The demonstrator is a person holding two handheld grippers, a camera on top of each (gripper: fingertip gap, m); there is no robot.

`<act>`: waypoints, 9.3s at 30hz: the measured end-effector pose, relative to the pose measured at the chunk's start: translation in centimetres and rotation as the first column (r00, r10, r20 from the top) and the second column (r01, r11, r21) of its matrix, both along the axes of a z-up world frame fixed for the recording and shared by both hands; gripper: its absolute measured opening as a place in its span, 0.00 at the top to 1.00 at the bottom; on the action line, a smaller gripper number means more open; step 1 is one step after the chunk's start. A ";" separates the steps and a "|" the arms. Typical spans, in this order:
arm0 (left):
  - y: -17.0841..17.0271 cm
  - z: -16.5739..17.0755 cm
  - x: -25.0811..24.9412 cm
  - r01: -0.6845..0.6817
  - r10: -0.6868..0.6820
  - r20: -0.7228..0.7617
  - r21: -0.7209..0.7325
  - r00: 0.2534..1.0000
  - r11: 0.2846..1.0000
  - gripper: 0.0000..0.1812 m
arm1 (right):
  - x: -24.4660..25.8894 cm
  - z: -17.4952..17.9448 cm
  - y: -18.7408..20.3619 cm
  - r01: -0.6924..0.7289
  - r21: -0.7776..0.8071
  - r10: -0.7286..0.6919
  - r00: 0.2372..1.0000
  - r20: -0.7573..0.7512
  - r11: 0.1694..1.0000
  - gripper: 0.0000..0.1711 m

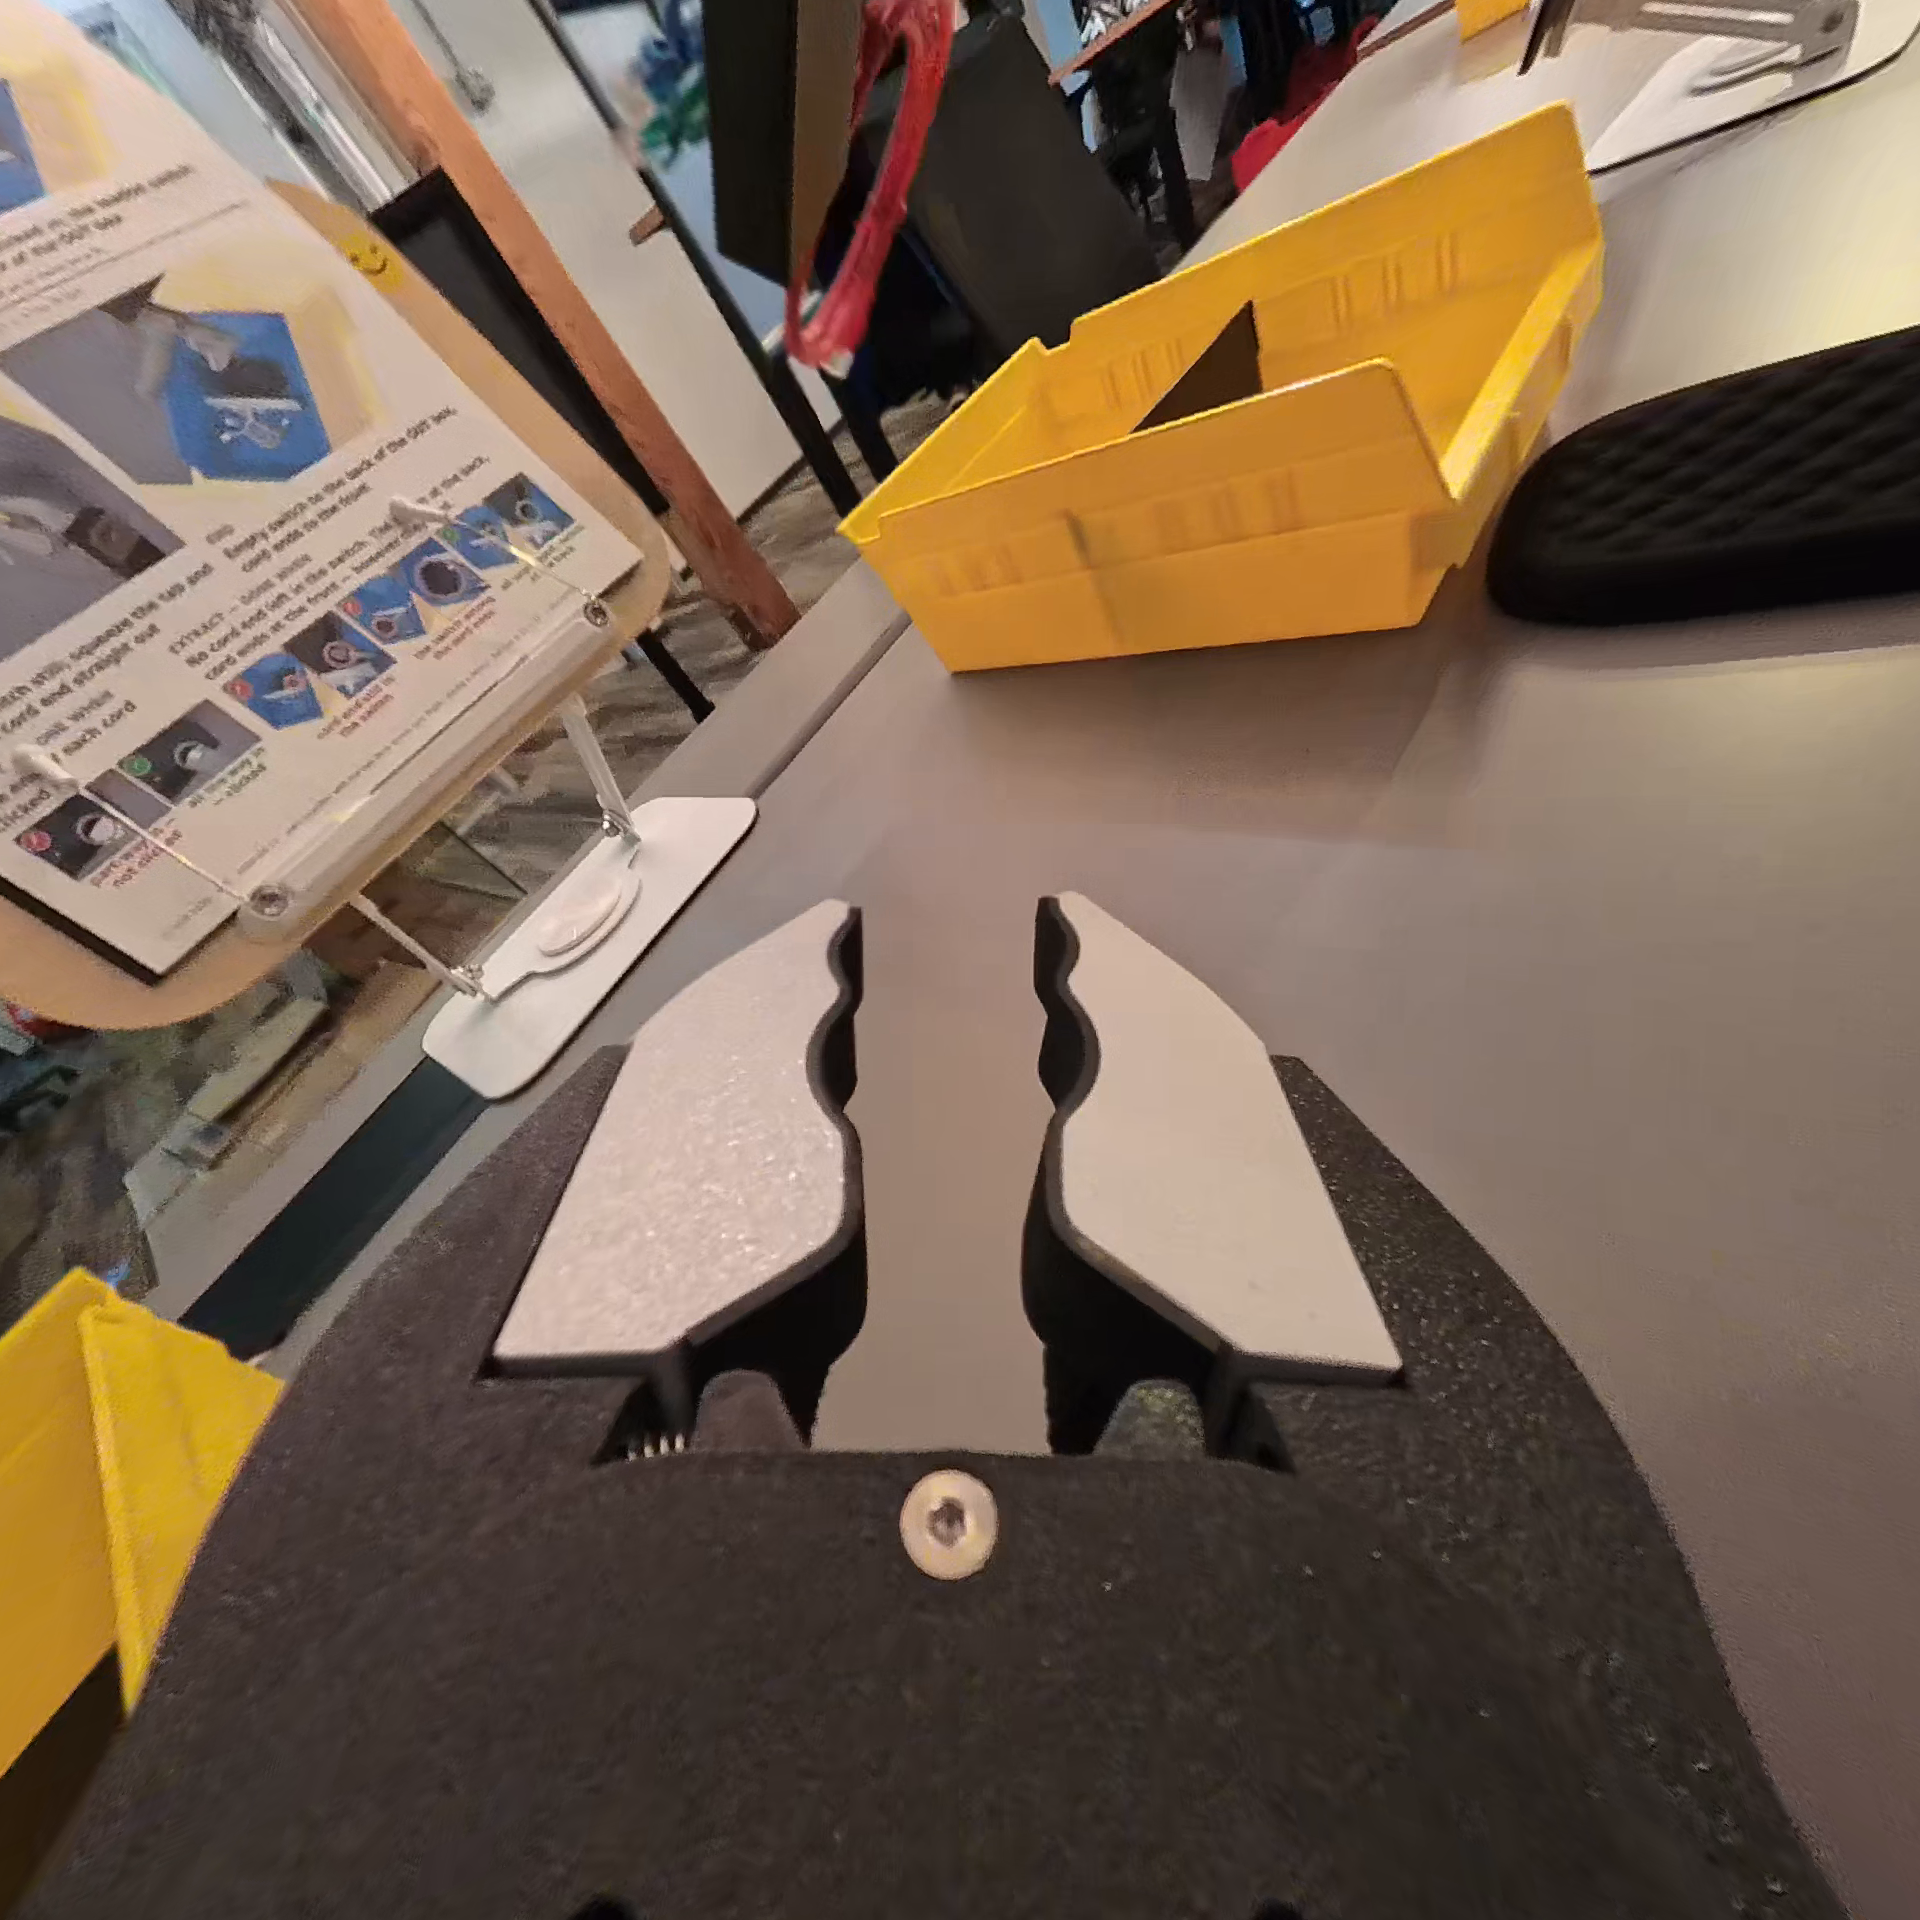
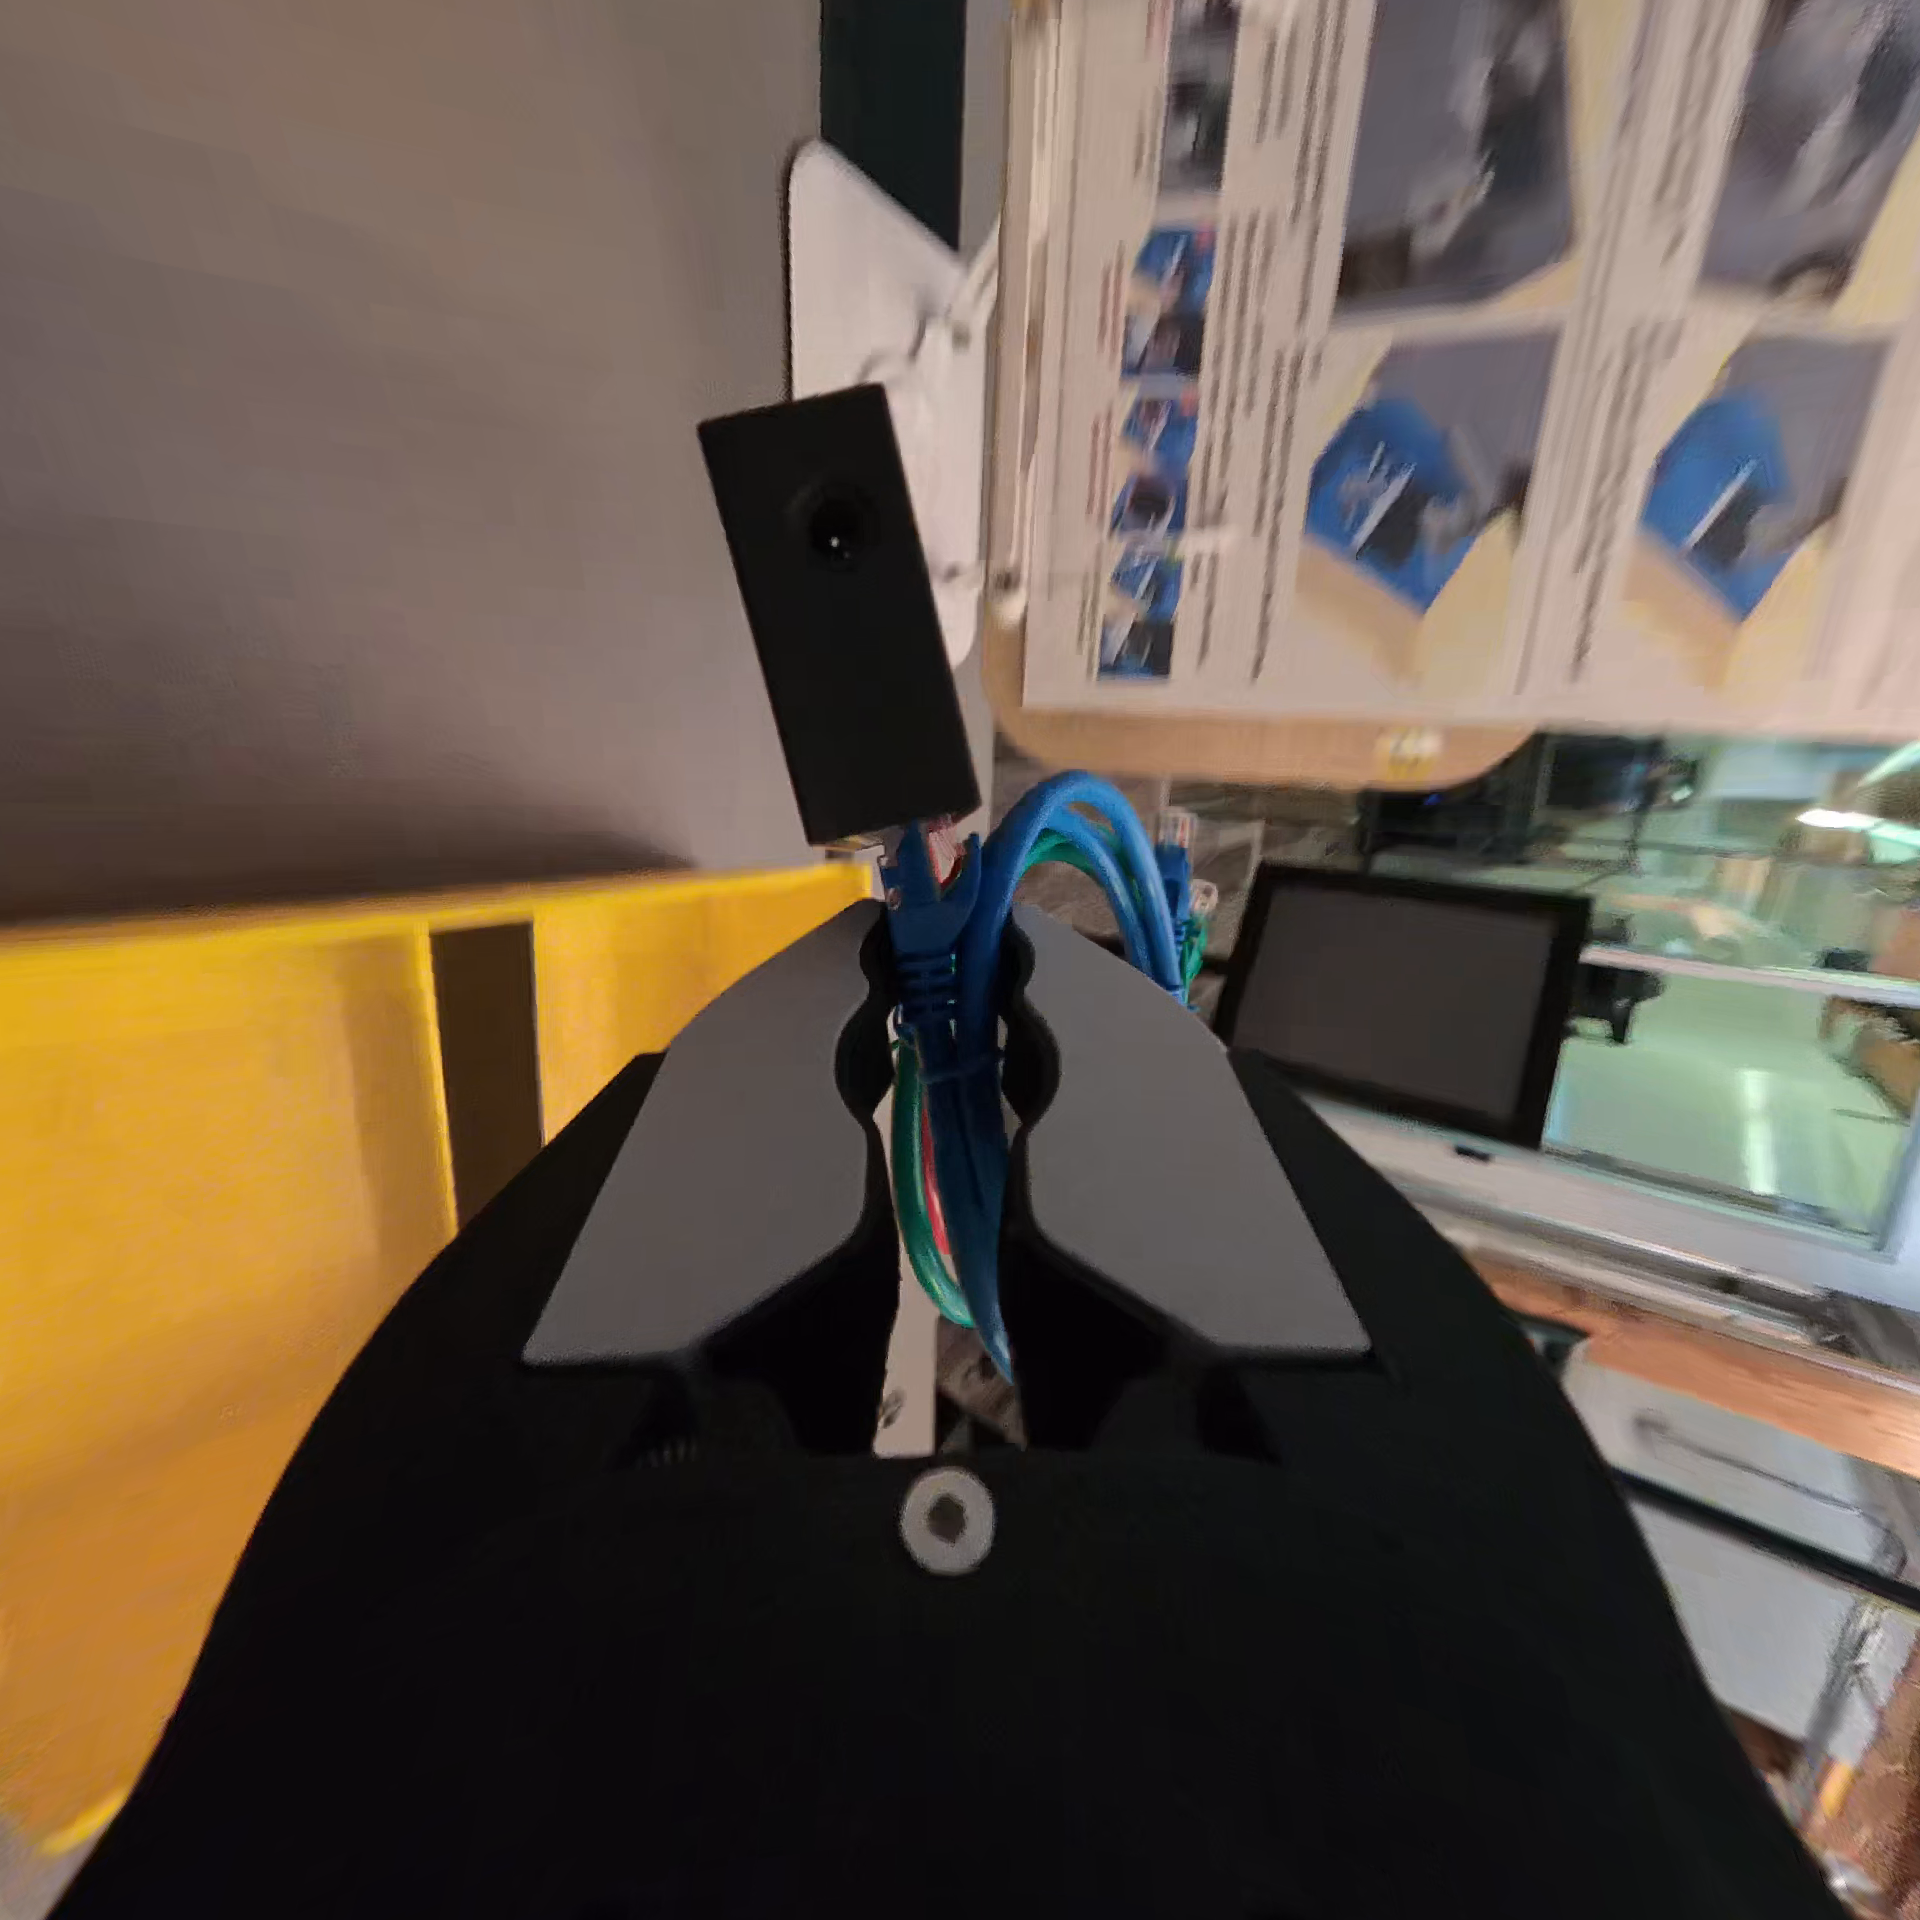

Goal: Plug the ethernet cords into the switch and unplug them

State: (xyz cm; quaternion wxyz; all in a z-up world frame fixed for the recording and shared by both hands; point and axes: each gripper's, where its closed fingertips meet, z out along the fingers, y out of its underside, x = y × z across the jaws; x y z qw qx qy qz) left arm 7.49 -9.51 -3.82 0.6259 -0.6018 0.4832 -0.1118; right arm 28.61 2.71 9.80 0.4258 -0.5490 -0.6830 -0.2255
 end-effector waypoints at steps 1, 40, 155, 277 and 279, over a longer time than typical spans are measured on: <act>-0.2 0.0 0.2 0.008 -0.008 -0.003 0.015 1.000 1.000 0.83 | 1.7 -0.4 0.7 0.027 -0.034 -0.027 1.000 0.009 0.999 0.89; 0.8 -3.4 -0.1 -0.025 0.010 -0.162 -0.091 0.987 0.996 0.84 | 13.4 -16.9 5.0 0.831 -0.340 -0.303 0.494 0.815 0.440 0.87; 3.8 -5.8 -24.5 -0.438 0.551 -0.254 -0.868 0.795 0.233 0.86 | -11.3 -4.5 -3.5 0.133 -0.629 -0.643 0.163 -0.748 0.766 0.81; 8.0 -9.2 0.9 -0.669 0.329 -0.590 -0.706 0.737 0.232 0.74 | 27.4 -19.7 -9.4 0.522 -0.851 -0.983 0.118 0.140 -0.059 0.98; 8.7 -9.1 0.4 -0.649 0.381 -0.552 -0.734 0.741 0.201 0.84 | 27.3 -20.3 -9.2 0.505 -0.860 -0.982 0.121 0.147 -0.067 0.98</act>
